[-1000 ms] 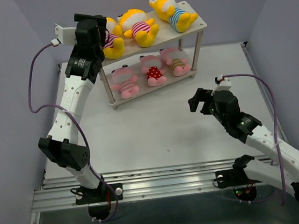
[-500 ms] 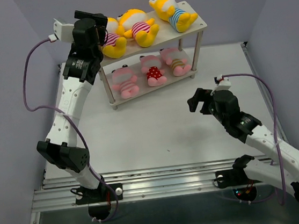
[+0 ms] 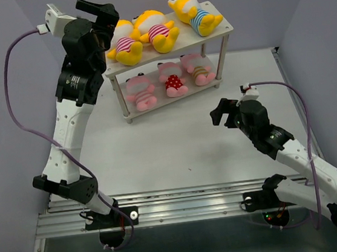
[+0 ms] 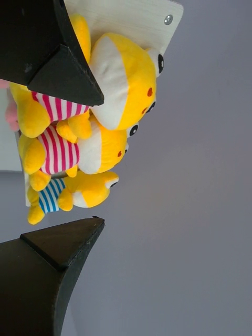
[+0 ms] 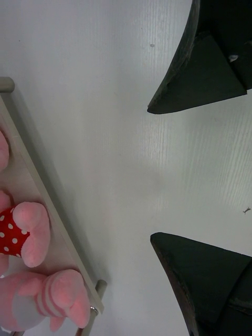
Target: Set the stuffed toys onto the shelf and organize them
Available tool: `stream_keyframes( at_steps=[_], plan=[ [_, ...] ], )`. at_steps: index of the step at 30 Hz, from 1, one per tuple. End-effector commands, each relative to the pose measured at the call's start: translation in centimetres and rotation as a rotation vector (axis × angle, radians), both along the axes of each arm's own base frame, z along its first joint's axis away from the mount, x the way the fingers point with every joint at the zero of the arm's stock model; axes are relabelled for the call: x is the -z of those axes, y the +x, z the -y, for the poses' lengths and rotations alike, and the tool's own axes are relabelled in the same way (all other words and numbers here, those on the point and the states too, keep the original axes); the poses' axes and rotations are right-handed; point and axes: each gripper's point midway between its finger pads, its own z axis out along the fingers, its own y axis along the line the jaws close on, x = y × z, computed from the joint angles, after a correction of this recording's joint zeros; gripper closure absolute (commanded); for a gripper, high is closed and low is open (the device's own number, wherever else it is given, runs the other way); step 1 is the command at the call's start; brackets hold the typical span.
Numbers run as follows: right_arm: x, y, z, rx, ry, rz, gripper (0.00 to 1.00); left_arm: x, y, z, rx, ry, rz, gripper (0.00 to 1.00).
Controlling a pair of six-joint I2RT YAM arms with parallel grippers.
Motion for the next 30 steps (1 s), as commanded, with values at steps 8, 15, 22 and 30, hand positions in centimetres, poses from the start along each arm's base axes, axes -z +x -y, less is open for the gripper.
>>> stream_keyframes(
  at_steps=[8,15,22,30],
  plan=[
    [-3.9,0.2,1.1,0.052,0.006,0.101,0.0,7.6,-8.2,-3.8,0.031,0.358,-0.193,0.01],
    [-3.7,0.0,3.1,0.139,-0.038,0.091,0.0,20.6,-15.9,-9.1,-0.109,0.268,-0.367,0.01],
    [-2.0,-0.6,4.6,0.208,-0.035,0.076,0.0,27.0,-19.1,-11.4,-0.178,0.255,-0.48,0.01],
    [-1.9,-0.7,4.4,0.214,-0.009,0.073,0.0,26.0,-19.1,-11.7,-0.192,0.255,-0.44,0.01]
  ],
)
